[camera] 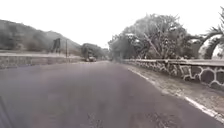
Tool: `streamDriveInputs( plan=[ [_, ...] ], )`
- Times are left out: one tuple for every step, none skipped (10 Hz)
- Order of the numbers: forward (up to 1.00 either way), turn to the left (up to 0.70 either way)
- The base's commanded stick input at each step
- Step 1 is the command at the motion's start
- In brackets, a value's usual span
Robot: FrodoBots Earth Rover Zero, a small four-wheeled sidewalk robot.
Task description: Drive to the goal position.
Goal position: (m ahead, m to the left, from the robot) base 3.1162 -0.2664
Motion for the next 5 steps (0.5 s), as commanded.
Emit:
streamDriveInputs(
  plan=[
    [0.7,0.0],
    [0.7,0.0],
    [0.7,0.0],
    [0.7,0.0],
    [0.7,0.0]
  ],
)
